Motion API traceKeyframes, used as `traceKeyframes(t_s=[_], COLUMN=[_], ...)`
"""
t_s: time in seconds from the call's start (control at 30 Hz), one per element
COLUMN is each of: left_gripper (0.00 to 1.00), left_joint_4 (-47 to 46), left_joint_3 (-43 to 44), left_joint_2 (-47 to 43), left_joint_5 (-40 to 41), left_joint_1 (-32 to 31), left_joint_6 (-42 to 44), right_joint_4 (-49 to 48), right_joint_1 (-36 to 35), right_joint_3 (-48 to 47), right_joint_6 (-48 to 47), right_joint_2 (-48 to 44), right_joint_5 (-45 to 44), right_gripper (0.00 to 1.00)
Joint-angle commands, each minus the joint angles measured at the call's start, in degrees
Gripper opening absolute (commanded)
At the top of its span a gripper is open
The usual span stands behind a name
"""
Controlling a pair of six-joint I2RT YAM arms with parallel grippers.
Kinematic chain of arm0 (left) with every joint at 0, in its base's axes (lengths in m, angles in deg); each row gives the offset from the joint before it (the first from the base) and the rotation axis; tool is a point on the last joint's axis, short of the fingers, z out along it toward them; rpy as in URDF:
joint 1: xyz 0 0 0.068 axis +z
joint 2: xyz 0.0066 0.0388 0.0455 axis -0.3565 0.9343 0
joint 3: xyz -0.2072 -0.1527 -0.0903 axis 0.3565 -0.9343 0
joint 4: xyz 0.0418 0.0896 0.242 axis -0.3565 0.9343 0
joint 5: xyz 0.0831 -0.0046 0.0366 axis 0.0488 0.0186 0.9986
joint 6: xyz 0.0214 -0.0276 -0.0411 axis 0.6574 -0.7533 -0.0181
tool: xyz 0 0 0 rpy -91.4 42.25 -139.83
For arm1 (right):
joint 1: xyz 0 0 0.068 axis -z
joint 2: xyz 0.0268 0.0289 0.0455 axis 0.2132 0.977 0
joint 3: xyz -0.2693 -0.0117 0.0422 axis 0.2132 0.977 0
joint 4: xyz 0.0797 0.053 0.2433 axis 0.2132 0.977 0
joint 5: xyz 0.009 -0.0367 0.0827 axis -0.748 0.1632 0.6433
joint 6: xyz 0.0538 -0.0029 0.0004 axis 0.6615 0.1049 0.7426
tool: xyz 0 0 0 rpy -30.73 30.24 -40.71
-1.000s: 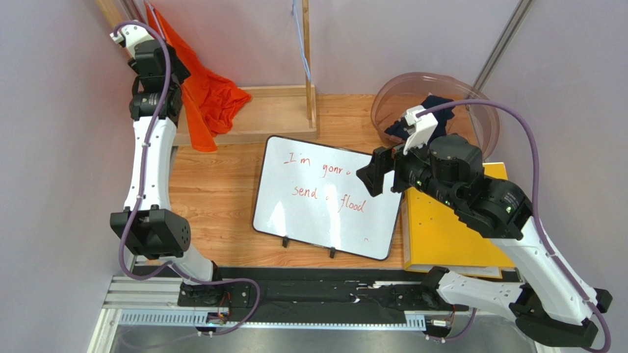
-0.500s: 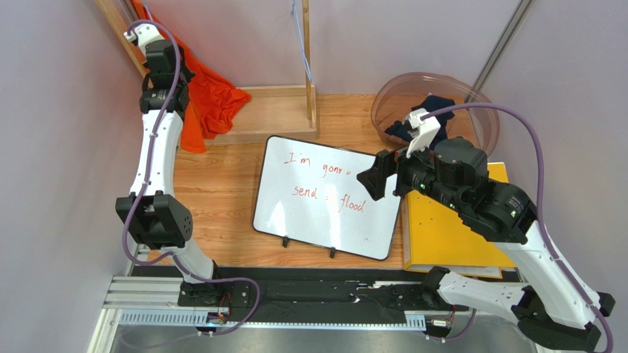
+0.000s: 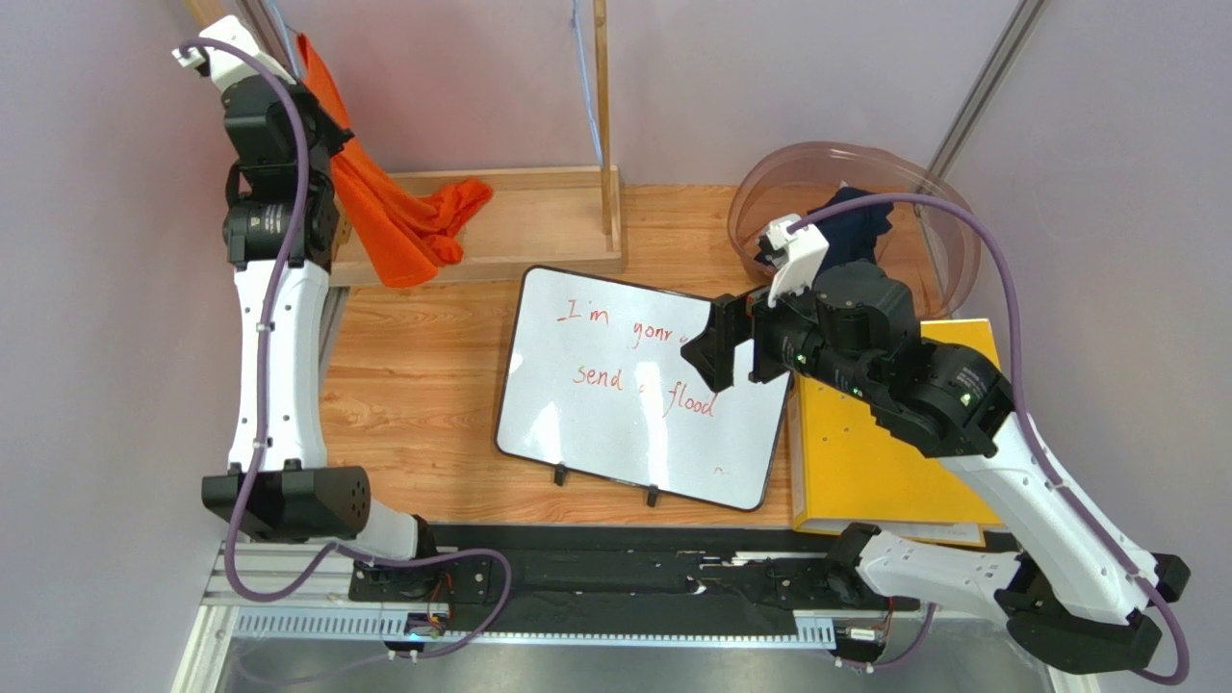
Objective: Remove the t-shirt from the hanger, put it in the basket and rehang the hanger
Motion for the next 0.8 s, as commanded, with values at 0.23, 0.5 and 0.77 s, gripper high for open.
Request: traceKeyframes(t_s=[0.23,0.5,0.77], left_gripper=[0.00,0.00,0.00], left_joint_4=[-1.4,2.6,4.9], left_joint_3=[5.0,21.8,32.9], left_joint_2=[-6.6,4.0,6.9], left_joint_5=[0.5,-6.2,-6.4], left_joint_1=[0.3,0.3,0.3], left_joint_6=[5.0,5.9,5.5], right_joint_4=[-4.5,-4.3,-3.9], right_joint_1=[-0.3,-0.2,-0.2], right_joint_3=[0.5,0.6,0.6], right_joint_6=[0.9,0.8,0.5], right_joint_2=[2.1,1.6,1.7], right_joint_5=[2.7,1.9,0.7], right_gripper=[1.00,1.00,1.00])
